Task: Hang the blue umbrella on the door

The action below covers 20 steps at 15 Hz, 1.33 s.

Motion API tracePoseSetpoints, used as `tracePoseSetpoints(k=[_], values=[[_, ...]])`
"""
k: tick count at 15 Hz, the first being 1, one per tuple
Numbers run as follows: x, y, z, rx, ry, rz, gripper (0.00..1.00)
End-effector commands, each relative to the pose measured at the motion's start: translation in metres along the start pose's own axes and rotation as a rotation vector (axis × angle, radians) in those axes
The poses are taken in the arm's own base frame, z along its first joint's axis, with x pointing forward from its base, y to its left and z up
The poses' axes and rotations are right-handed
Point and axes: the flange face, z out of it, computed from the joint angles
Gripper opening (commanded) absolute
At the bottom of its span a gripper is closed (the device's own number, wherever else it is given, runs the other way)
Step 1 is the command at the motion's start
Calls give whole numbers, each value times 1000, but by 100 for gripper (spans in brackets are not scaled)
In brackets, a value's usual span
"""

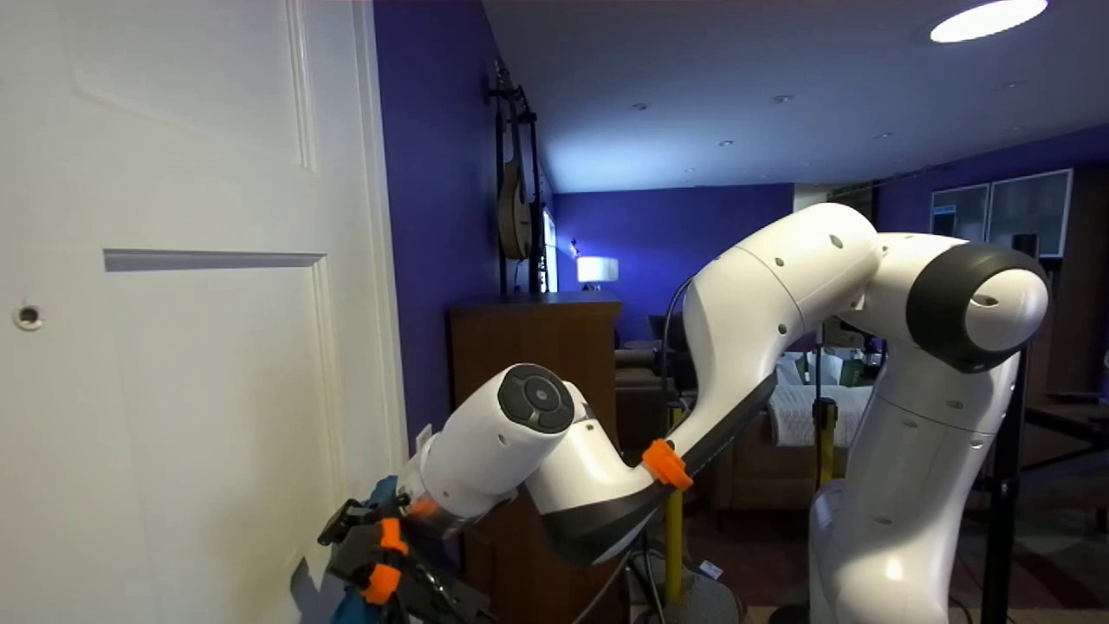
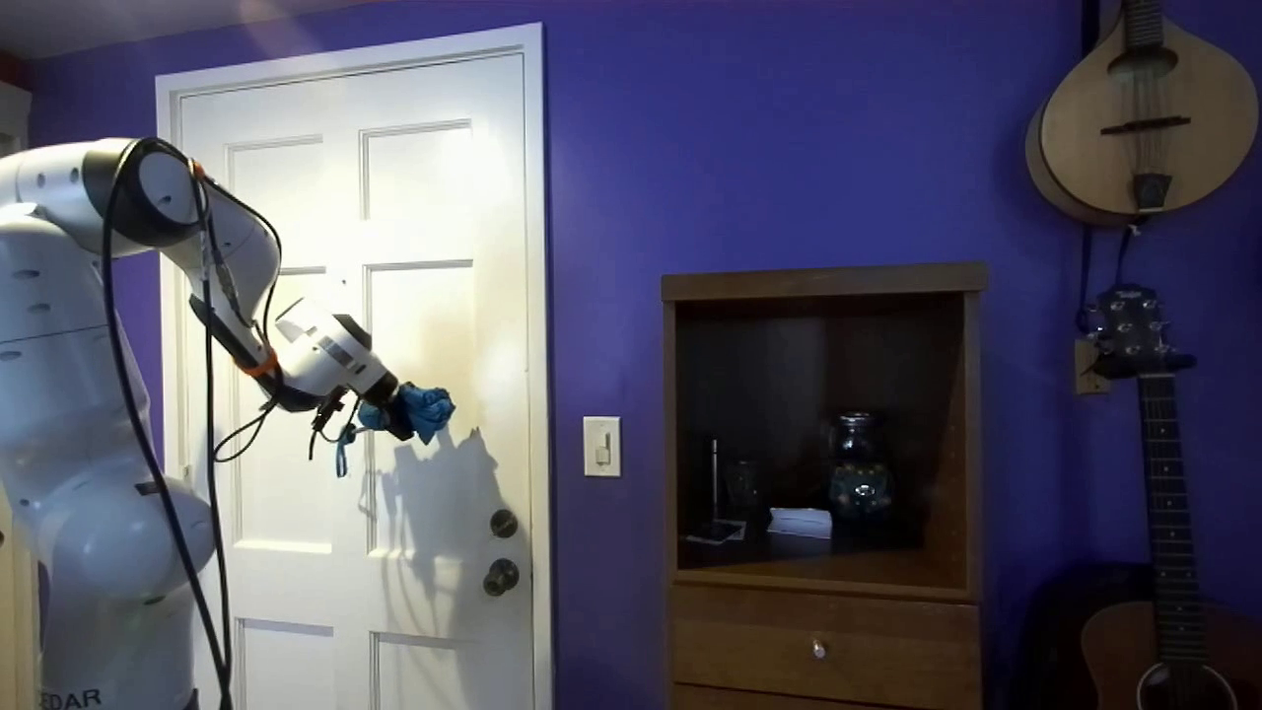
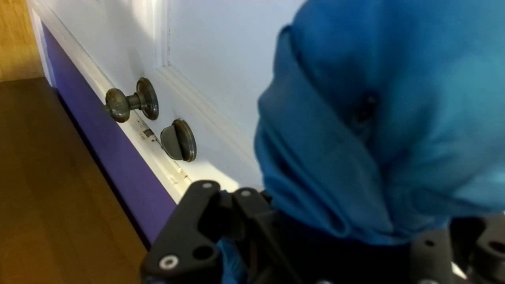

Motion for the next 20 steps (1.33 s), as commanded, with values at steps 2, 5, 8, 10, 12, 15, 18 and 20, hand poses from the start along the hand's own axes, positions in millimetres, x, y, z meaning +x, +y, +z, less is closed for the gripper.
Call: tracePoseSetpoints(k=[2,5,8,10,12,15,18,20], values=[[-3,-18,0,94,13,4,0],[-11,-31,1,141,-15,-11,0],[-18,-36,6,159,-35,-13,0],[-23,-39,10,163,-37,-9,0],[-28,-41,14,167,-33,-7,0],[-35,-41,20,180,-15,-1,0],[-39,-34,26,171,37,13,0],[-38,-37,24,155,77,10,0]])
